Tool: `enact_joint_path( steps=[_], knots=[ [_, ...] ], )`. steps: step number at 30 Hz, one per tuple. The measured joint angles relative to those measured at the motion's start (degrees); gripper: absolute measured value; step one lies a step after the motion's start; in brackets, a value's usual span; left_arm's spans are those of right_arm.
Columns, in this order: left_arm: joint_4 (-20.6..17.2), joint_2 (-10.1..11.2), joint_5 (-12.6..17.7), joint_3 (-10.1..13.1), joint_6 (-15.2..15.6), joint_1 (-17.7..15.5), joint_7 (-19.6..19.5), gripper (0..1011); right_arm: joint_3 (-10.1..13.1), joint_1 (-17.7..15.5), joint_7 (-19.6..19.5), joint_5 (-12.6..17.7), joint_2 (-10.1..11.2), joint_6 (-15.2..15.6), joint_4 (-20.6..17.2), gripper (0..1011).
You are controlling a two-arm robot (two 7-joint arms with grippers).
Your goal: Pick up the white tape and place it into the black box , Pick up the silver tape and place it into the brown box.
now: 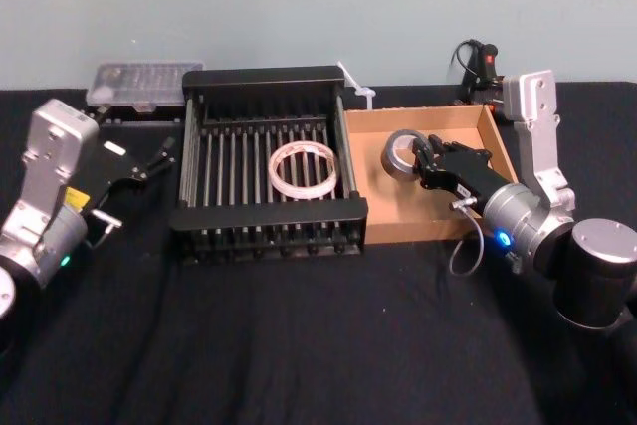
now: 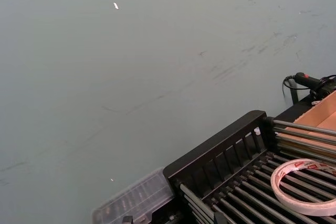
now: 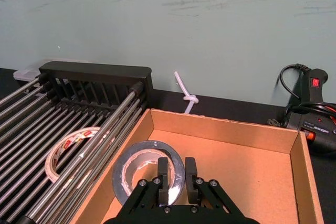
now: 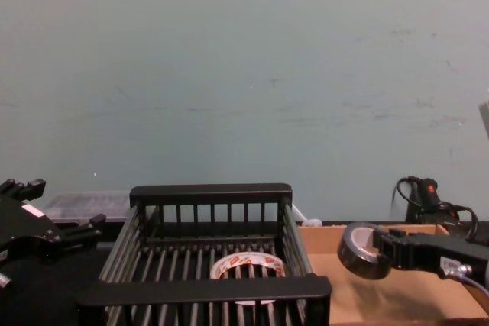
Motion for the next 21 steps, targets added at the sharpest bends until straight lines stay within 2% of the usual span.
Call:
enact_joint_path(
  steps=[4, 7, 8, 11, 16, 19, 20, 21],
  knots=[
    [0.0, 0.0, 0.0, 0.0, 0.0, 0.0, 0.0, 1001, -0.03, -0.03, -0.02, 0.01, 0.0, -0.01, -0.05, 205],
    [-0.01, 0.0, 0.0, 0.0, 0.0, 0.0, 0.0, 1001, -0.05, -0.04, -0.04, 0.01, 0.0, -0.03, -0.07, 270],
    [0.0, 0.0, 0.0, 0.0, 0.0, 0.0, 0.0, 1001, -0.05, -0.04, -0.04, 0.01, 0.0, -0.03, -0.07, 327],
    [0.0, 0.0, 0.0, 0.0, 0.0, 0.0, 0.0, 1001, -0.05, -0.05, -0.05, 0.01, 0.0, -0.04, -0.08, 380],
    [-0.01, 0.0, 0.0, 0.0, 0.0, 0.0, 0.0, 1001, -0.05, -0.06, -0.07, 0.02, 0.0, -0.04, -0.11, 569],
    [0.0, 0.0, 0.0, 0.0, 0.0, 0.0, 0.0, 1001, -0.05, -0.06, -0.08, 0.03, 0.0, -0.04, -0.13, 626],
    [-0.01, 0.0, 0.0, 0.0, 0.0, 0.0, 0.0, 1001, -0.05, -0.06, -0.09, 0.03, 0.0, -0.04, -0.13, 691],
    [0.0, 0.0, 0.0, 0.0, 0.0, 0.0, 0.0, 1001, -0.04, -0.06, -0.09, 0.03, 0.0, -0.04, -0.14, 710]
  ],
)
